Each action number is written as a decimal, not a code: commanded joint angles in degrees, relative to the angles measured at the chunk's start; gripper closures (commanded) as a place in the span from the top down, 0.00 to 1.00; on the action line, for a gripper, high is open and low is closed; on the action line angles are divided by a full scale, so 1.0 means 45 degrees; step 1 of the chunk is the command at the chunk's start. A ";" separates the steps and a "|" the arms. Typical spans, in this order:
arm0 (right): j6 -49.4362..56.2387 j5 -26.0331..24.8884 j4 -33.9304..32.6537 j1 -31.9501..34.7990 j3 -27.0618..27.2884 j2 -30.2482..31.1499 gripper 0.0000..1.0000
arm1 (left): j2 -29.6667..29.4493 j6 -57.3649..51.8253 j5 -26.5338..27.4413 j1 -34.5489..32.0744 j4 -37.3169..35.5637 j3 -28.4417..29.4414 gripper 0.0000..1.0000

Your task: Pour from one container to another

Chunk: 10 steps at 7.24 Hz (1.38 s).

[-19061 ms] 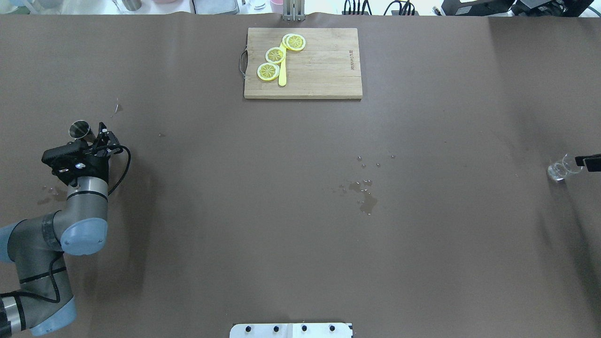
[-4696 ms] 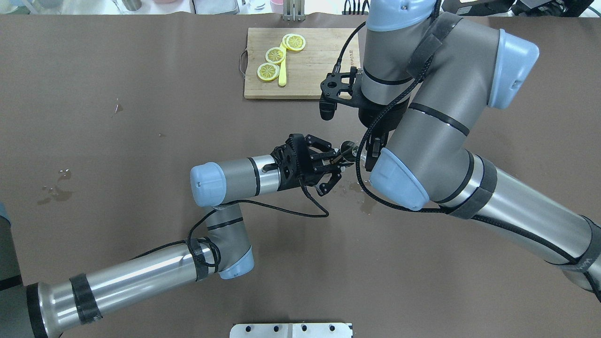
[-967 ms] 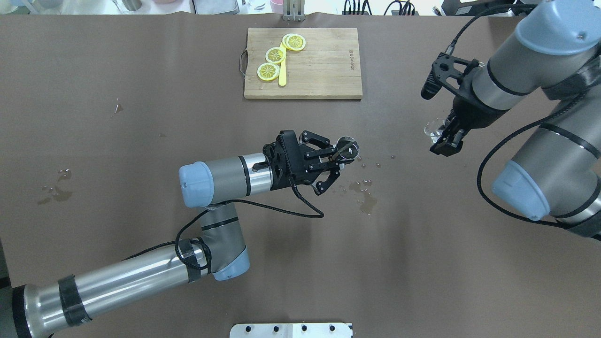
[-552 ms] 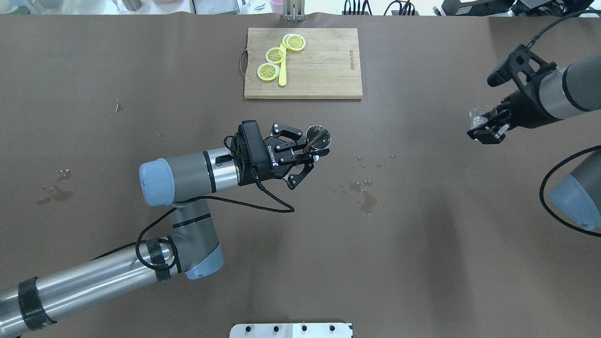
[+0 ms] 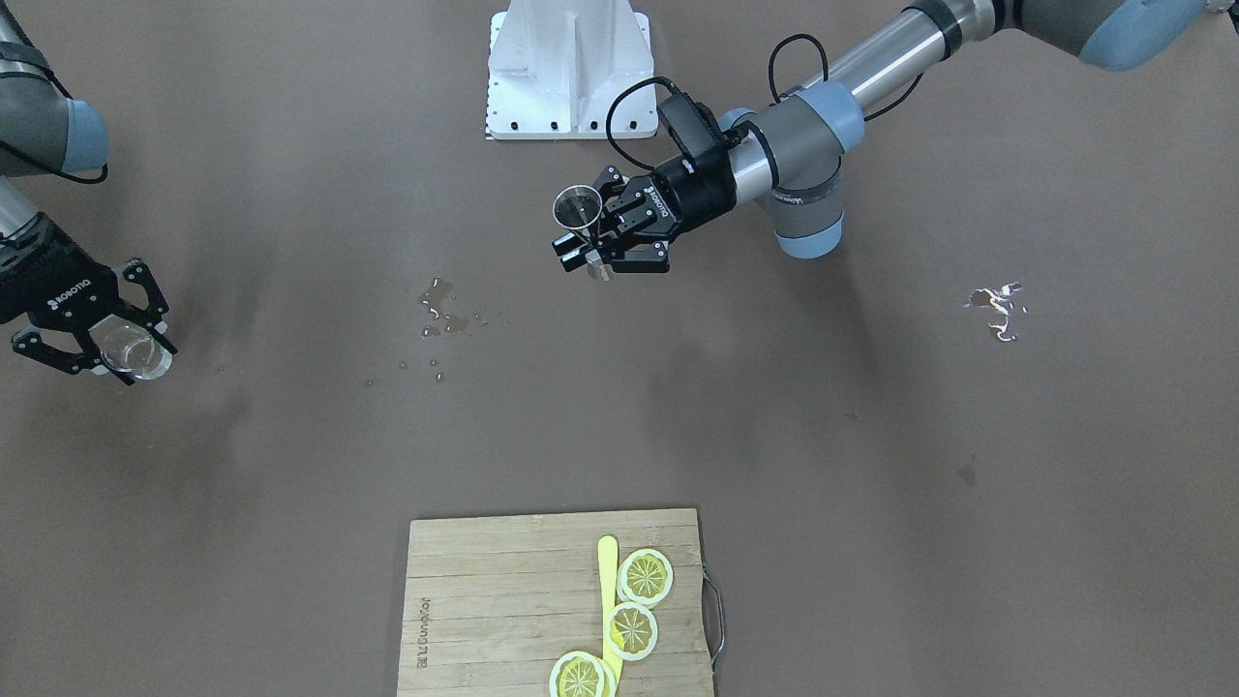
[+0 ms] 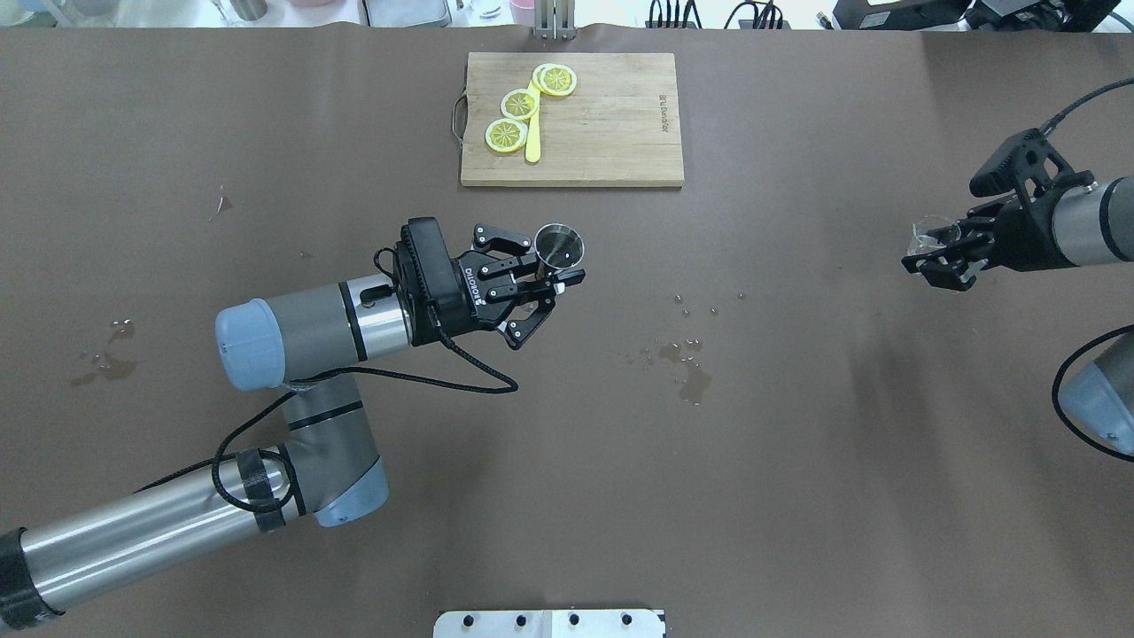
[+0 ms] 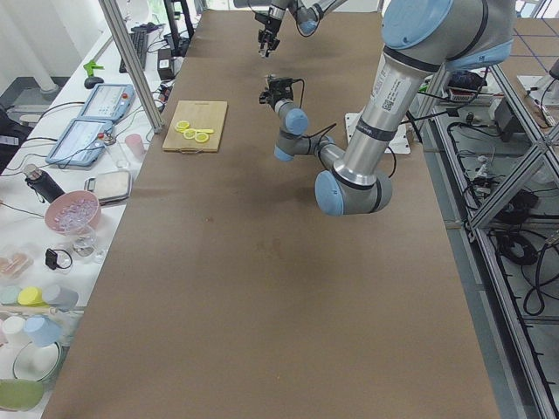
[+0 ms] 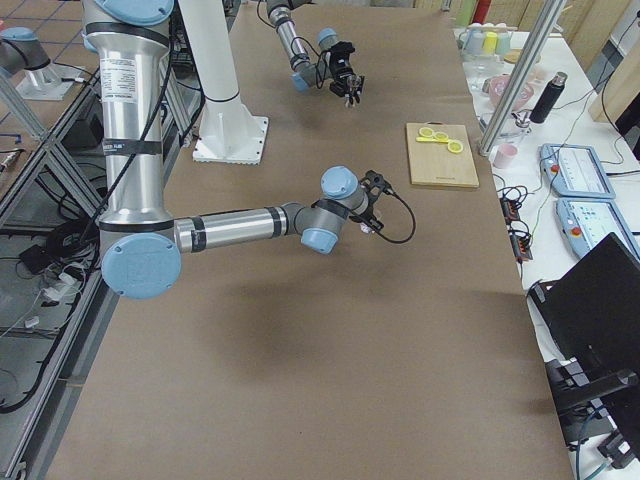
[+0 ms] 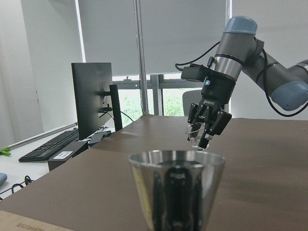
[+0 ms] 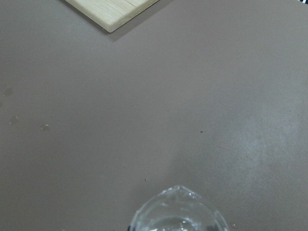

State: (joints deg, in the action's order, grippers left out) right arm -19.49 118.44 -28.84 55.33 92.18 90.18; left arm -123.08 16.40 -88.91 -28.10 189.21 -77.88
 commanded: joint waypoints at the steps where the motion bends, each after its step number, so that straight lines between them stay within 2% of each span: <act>1: -0.0142 -0.0400 0.1072 -0.0126 -0.0561 0.0232 0.00 | 0.0922 0.0339 0.1218 0.0014 -0.0112 -0.0934 0.00; 3: -0.0162 -0.0441 0.2031 -0.0283 -0.1361 0.0234 0.00 | 0.1820 0.1121 0.2137 0.0034 -0.0402 -0.1636 0.00; 4: -0.0162 -0.0442 0.2246 -0.0303 -0.1537 0.0234 0.00 | 0.2327 0.1180 0.3011 0.0015 -0.0618 -0.2007 0.00; 5: -0.0162 -0.0635 0.3079 -0.0400 -0.2139 0.0214 0.00 | 0.2506 0.1644 0.3677 -0.0024 -0.0717 -0.2049 0.00; 8: -0.0220 -0.0715 0.4021 -0.0538 -0.2807 0.0214 0.00 | 0.3754 0.2313 0.6778 0.0015 -0.2042 -0.2302 0.00; 10: -0.0259 -0.0696 0.4650 -0.0557 -0.3336 0.0233 0.00 | 0.3895 0.2604 0.8208 -0.0140 -0.3368 -0.2732 0.00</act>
State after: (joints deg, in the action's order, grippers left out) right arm -20.52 115.25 -9.24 52.88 78.24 91.14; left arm -106.04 27.18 -56.12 -28.29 177.44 -89.22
